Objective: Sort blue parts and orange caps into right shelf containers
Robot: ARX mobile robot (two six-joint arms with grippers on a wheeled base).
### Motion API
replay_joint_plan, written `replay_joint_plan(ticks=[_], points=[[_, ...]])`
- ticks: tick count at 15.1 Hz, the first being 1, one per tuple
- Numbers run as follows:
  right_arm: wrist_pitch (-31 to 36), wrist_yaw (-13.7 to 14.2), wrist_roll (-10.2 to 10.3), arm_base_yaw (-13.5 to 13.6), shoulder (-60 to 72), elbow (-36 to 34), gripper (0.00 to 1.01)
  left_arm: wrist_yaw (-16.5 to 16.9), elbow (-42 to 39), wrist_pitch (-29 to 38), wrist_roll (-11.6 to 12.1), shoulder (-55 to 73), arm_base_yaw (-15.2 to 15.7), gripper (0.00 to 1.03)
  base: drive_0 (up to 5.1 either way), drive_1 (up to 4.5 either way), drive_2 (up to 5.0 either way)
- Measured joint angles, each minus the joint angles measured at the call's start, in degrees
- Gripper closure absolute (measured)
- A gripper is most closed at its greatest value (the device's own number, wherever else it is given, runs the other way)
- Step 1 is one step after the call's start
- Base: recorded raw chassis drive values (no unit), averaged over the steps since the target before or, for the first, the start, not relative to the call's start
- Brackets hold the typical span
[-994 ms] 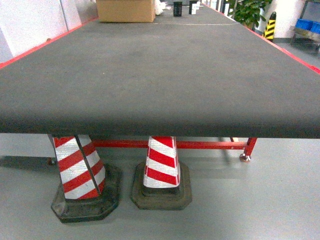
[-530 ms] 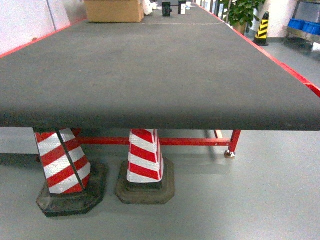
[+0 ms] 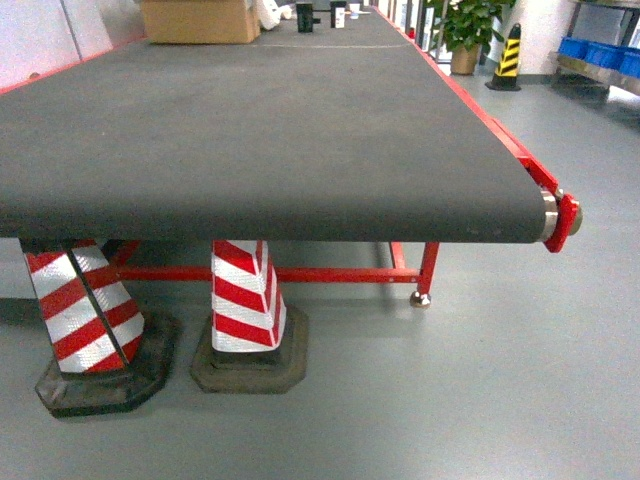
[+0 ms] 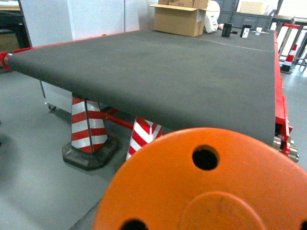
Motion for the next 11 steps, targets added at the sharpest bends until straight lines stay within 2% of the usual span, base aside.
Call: replay_joint_plan(ticks=[11], points=[[-0.15,0.13,0.0,0.0,0.0,-0.02,0.59,0.02,0.0,-0.07,0.0,-0.02,-0.04,0.57,4.9,-3.45,-1.1]])
